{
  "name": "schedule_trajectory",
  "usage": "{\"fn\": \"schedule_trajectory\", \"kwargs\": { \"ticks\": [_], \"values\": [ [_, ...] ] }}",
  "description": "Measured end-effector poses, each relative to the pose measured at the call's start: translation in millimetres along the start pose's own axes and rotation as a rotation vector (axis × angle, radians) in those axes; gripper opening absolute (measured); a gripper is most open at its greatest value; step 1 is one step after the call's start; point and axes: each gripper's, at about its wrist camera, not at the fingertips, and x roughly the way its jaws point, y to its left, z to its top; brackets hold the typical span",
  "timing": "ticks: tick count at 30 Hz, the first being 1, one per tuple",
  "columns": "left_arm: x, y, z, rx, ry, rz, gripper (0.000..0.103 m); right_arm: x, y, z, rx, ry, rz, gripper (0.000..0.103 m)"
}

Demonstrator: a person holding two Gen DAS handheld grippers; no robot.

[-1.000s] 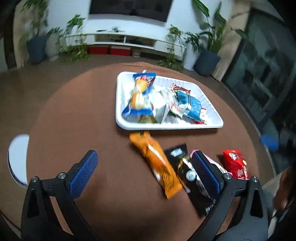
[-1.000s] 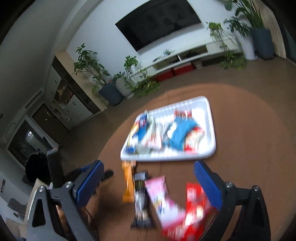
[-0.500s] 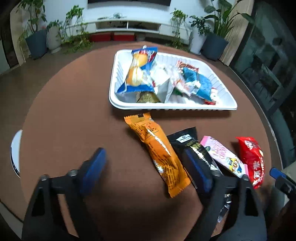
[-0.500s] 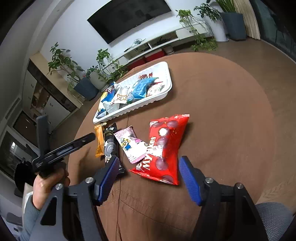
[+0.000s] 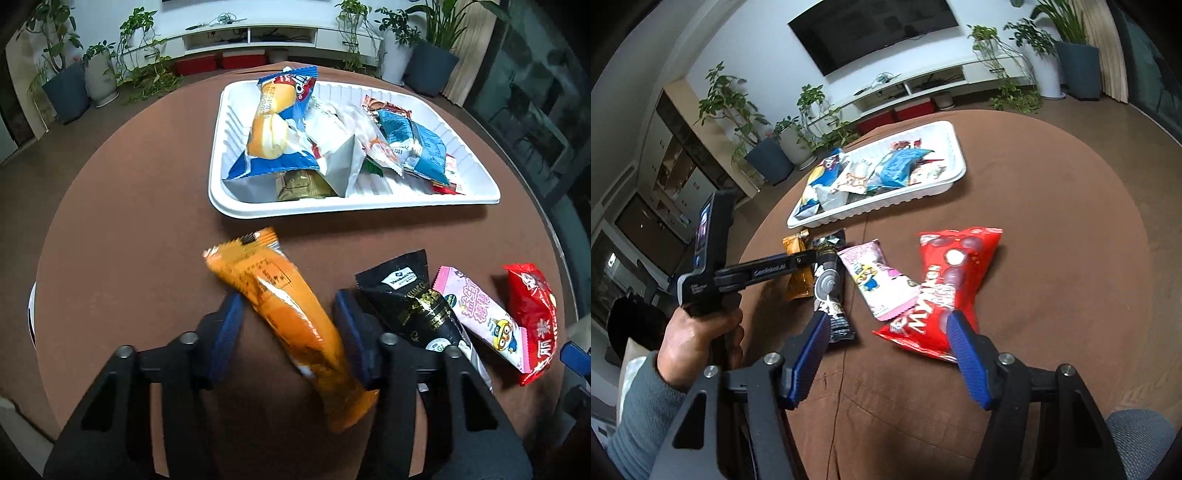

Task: Organize snacks
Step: 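Grasp the orange bar with the left tool while the right tool grasps the black bar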

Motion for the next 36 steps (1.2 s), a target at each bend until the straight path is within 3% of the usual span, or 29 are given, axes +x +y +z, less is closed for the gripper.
{"fn": "schedule_trajectory", "kwargs": {
  "ticks": [6,14,21,30,36],
  "values": [
    [-5,1,-9,0.023,-0.016,-0.001,0.027,11,16,-2,-0.047,0.024,0.002,0.068],
    [-19,1,-31,0.06,-0.019,-0.038,0.02,32,42,1,-0.134,0.059,-0.012,0.067],
    [-38,6,-65,0.021,-0.026,-0.136,0.019,53,65,8,-0.211,0.092,-0.016,0.064],
    [-51,6,-90,0.009,-0.035,-0.176,0.019,94,81,19,-0.29,0.168,-0.065,0.061],
    [-52,7,-91,0.006,-0.041,-0.176,0.019,118,90,22,-0.34,0.206,-0.111,0.053]
  ]
}}
